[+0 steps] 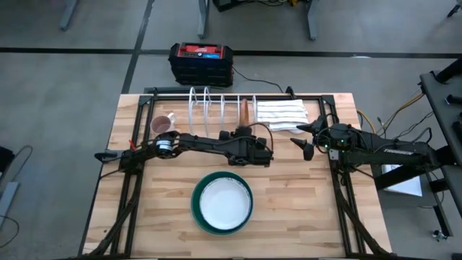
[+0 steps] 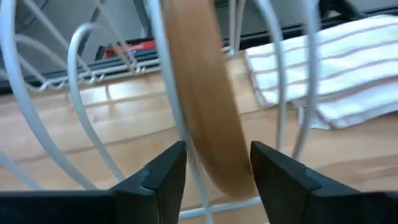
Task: Sort dishes
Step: Put the brown plate into the dishwasher rack, then put the white plate into the dishwasher rack
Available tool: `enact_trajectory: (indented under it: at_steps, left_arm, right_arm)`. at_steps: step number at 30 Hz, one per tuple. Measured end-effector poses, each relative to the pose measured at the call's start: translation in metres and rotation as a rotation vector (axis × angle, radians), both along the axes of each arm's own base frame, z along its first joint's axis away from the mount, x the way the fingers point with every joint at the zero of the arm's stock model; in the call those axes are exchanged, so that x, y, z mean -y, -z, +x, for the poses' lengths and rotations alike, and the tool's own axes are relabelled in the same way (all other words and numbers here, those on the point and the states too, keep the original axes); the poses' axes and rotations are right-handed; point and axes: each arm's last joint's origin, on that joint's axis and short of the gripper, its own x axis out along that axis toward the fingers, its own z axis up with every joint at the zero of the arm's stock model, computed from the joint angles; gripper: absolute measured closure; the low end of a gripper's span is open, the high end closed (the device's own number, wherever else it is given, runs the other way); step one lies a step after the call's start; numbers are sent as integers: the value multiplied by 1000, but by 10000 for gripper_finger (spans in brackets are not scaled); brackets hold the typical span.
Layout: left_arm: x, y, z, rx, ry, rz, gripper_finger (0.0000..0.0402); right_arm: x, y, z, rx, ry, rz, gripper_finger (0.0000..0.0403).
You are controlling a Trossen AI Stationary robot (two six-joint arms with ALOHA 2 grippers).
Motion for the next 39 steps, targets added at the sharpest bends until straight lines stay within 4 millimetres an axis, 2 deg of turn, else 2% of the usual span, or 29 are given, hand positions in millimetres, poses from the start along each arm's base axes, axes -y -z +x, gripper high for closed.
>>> enact_trajectory:
  at_steps: [11,17,25,34,39]
  left_arm:
    - [1,-32,2,-60,73,-9,214]
    - [12,-52,-2,-114,138,-45,214]
    - [56,-71,-22,-222,250,-44,214]
    - [110,-72,-37,-336,420,-61,214]
    - [138,-70,-45,-445,543,29,214]
  right_arm:
    - [0,0,0,0,0,1,93]
    - [0,0,0,0,1,1,90]
    - [0,0,0,0,1,0,96]
    - [0,0,0,-1,0,0,95]
    - [0,1,1,-10,1,1,102]
